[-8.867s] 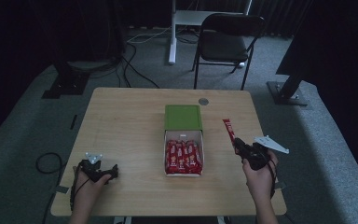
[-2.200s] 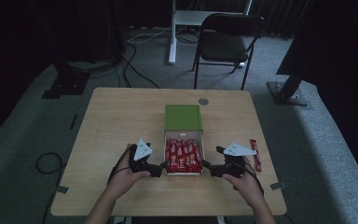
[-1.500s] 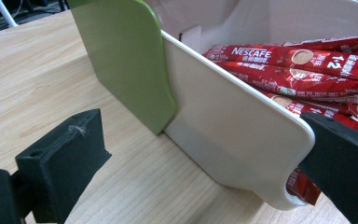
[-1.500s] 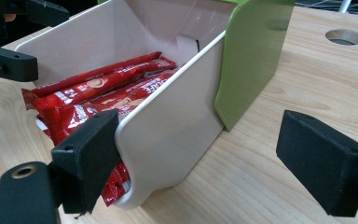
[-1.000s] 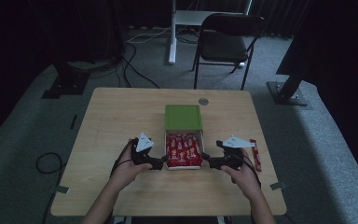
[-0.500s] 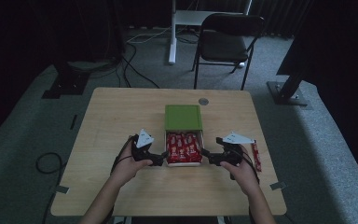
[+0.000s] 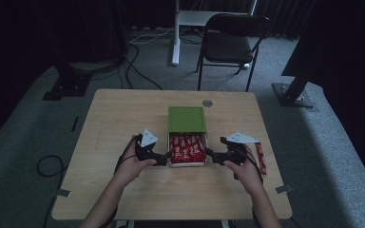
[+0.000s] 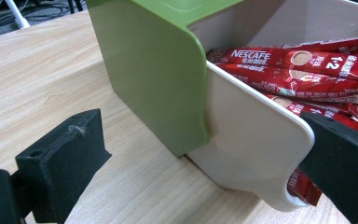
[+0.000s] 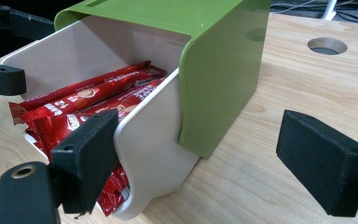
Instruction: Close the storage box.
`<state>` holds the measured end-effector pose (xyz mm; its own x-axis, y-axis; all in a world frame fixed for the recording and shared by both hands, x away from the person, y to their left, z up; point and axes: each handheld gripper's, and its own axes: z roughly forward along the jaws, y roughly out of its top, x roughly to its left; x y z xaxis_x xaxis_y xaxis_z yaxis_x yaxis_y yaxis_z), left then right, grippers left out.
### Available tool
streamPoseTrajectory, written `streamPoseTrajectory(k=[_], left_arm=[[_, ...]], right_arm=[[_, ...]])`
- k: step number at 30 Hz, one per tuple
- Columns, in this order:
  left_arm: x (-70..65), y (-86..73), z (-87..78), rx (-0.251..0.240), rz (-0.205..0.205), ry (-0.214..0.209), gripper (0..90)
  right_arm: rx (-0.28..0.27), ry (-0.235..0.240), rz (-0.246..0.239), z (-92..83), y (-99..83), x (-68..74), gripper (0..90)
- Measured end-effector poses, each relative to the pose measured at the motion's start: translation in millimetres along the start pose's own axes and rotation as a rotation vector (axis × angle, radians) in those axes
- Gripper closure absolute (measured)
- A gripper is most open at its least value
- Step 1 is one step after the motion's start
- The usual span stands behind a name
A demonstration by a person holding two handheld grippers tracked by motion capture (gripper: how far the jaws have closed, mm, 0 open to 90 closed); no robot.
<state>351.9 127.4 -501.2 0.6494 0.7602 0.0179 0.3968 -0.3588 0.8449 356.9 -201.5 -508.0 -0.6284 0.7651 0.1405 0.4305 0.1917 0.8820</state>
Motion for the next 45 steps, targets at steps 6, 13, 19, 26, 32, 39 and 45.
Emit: streamPoseTrajectory(k=[6, 13, 19, 26, 32, 39, 45], left_arm=[[5.9, 1.8, 3.9, -0.004, -0.013, 0.013, 3.8], [9.5, 7.2, 8.7, -0.001, -0.001, 0.036, 3.7], [12.4, 8.7, 12.0, -0.002, -0.007, 0.041, 3.8], [16.8, 13.0, 16.9, 0.004, 0.0, 0.058, 3.8], [19.7, 15.5, 21.0, 0.001, -0.001, 0.073, 3.6], [22.8, 16.4, 24.5, -0.004, -0.01, 0.082, 3.6], [24.4, 18.1, 26.3, -0.002, -0.006, 0.086, 3.6]], right_arm=[[-0.007, -0.008, 0.009, 5.2, 1.8, -1.5, 13.3], [-0.01, -0.023, 0.006, 10.6, 5.8, -4.0, 13.3], [-0.02, -0.041, 0.015, 14.8, 6.9, -6.1, 13.2], [-0.02, -0.067, 0.01, 22.2, 11.2, -7.7, 13.1], [-0.018, -0.082, 0.015, 28.9, 13.6, -8.9, 13.2], [-0.017, -0.096, 0.018, 34.0, 16.8, -11.2, 13.2], [-0.014, -0.107, 0.015, 36.3, 18.7, -12.0, 13.2]])
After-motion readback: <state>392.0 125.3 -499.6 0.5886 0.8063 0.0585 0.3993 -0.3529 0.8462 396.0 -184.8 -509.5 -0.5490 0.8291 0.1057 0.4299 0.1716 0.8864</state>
